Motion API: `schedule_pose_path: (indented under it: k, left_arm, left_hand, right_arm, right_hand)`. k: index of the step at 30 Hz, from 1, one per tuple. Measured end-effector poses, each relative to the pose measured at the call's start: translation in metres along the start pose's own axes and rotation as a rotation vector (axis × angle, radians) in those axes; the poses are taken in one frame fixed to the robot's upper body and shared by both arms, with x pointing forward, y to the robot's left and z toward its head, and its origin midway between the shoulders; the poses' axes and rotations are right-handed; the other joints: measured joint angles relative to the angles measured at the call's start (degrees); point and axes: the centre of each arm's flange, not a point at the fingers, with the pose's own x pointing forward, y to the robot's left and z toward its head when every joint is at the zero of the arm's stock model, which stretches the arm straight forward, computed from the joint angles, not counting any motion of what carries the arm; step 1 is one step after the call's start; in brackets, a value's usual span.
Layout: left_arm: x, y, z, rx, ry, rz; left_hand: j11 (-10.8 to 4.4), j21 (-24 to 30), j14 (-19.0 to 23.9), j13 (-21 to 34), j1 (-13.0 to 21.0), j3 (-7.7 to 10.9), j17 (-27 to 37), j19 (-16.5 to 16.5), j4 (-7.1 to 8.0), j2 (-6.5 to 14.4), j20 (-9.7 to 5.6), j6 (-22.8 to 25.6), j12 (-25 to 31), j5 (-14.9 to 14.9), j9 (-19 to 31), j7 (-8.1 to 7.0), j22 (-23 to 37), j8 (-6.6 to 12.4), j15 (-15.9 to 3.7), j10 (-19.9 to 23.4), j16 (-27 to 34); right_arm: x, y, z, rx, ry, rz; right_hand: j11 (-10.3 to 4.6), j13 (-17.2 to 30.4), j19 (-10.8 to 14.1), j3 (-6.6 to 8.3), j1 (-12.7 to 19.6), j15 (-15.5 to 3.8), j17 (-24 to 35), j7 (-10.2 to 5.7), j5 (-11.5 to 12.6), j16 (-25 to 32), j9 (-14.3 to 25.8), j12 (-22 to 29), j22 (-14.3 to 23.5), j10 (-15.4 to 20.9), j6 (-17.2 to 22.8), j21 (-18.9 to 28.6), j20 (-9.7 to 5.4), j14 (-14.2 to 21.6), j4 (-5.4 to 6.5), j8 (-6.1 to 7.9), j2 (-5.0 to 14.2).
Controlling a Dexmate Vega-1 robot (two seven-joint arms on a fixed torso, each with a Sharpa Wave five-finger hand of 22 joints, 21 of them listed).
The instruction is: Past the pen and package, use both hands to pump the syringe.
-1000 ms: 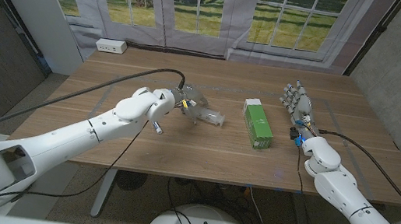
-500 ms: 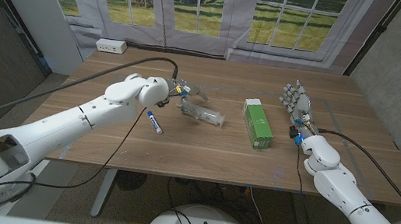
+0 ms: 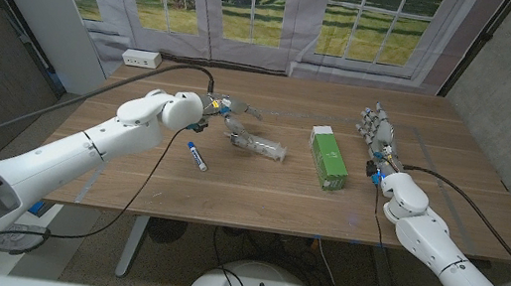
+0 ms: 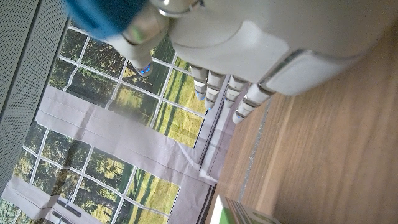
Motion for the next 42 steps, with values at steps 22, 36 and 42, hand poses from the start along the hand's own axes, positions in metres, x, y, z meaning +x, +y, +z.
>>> schedule_pose_path:
  k: [22, 36, 42]
  left_arm:
    - [-0.025, -0.004, -0.02, -0.266, 0.122, 0.316]
    - [-0.037, -0.016, -0.03, -0.437, 0.185, 0.47]
    - [-0.042, -0.025, -0.037, -0.506, 0.206, 0.521]
  left_hand:
    - [-0.41, 0.5, 0.5, 0.0, -2.3, 0.47, 0.0, 1.4, 0.46, 2.3, -0.31, 1.1, 0.8, 0.0, 0.0, 1.45, 0.0, 0.24, -0.51, 0.0, 0.5]
    - [-0.2, 0.5, 0.3, 0.0, -4.4, 0.88, 0.0, 1.6, 1.16, 4.5, -0.52, -0.1, 0.8, 0.0, 0.0, 3.17, 0.0, 0.24, -0.74, 0.3, 0.5]
    - [0.47, 0.5, -0.9, 0.0, -5.7, 1.12, 0.0, 1.6, 1.4, 5.7, -0.52, -1.7, 0.8, -0.2, 0.0, 5.28, 0.0, -0.05, -1.53, -0.4, 0.4]
  right_arm:
    - [-0.002, -0.004, -0.01, -0.002, -0.005, -0.01]
    - [0.0, -0.006, -0.013, 0.002, -0.008, 0.009]
    - [0.002, -0.005, -0.015, 0.011, -0.01, 0.019]
  right_hand:
    - [-0.22, 0.0, 0.7, 0.24, 0.0, -0.21, 0.0, -0.34, 0.2, 0.0, 0.0, 0.0, 0.0, 0.2, 0.8, 0.3, -0.3, 0.6, 0.24, 0.25, 0.0]
    - [-0.21, 0.0, 1.7, 0.39, 0.0, -0.21, 0.0, -0.31, 0.2, 0.0, 0.0, 0.0, 0.0, 0.2, 1.2, 0.3, -0.39, 1.3, 0.41, 0.25, 0.0]
    - [-0.21, 0.0, 1.8, 0.45, 0.0, -0.52, 0.0, 0.73, 0.2, 0.4, 0.0, 0.0, 0.0, 0.2, 1.3, 0.3, -0.58, 1.6, 0.98, 0.24, 0.0]
